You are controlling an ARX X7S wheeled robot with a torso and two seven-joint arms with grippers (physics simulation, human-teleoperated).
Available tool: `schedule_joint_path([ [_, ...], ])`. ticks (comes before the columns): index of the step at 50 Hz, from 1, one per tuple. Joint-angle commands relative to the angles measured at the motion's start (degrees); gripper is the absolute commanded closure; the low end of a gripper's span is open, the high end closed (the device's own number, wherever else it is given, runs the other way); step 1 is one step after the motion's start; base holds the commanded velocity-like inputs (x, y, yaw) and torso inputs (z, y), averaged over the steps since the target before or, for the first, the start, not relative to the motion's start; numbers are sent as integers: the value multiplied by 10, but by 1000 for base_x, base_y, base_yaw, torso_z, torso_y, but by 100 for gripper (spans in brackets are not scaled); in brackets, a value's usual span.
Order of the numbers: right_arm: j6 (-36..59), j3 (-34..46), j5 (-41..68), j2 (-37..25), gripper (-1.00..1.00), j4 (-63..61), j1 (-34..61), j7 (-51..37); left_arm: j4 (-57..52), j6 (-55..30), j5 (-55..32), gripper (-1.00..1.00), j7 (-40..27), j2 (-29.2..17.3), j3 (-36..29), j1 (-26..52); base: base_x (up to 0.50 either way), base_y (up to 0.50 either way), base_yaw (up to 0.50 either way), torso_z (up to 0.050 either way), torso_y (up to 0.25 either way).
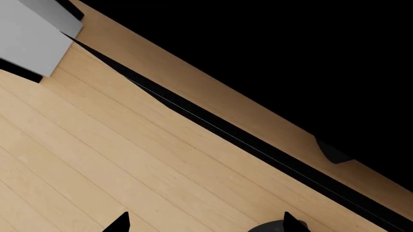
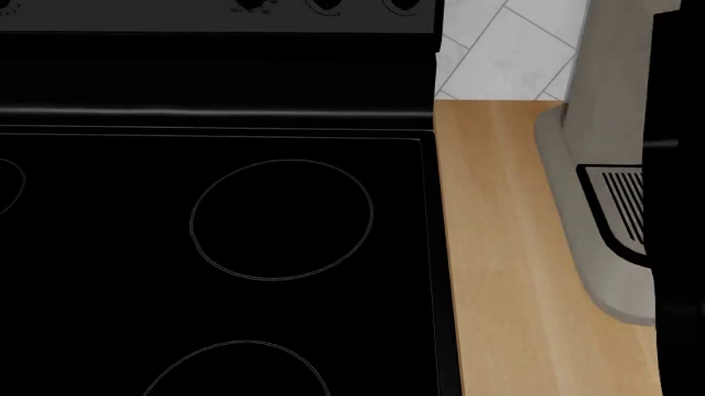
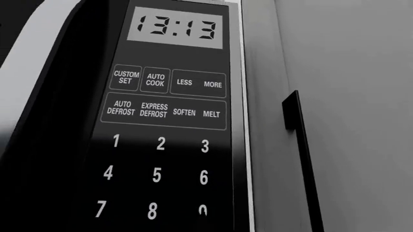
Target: Press the stop button on the microwave
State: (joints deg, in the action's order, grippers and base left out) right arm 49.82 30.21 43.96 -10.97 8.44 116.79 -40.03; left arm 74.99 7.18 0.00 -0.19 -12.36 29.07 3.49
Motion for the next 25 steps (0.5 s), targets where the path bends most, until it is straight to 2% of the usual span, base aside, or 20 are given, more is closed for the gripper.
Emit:
schedule_joint_path([
  [1,63,-27,54,-20,100,-102,-19,-44,0,0,0,-100,0,0,0,0,0,0,0,0,0],
  [25,62,-10,54,-35,100,-125,-78,-58,0,0,0,-100,0,0,0,0,0,0,0,0,0],
])
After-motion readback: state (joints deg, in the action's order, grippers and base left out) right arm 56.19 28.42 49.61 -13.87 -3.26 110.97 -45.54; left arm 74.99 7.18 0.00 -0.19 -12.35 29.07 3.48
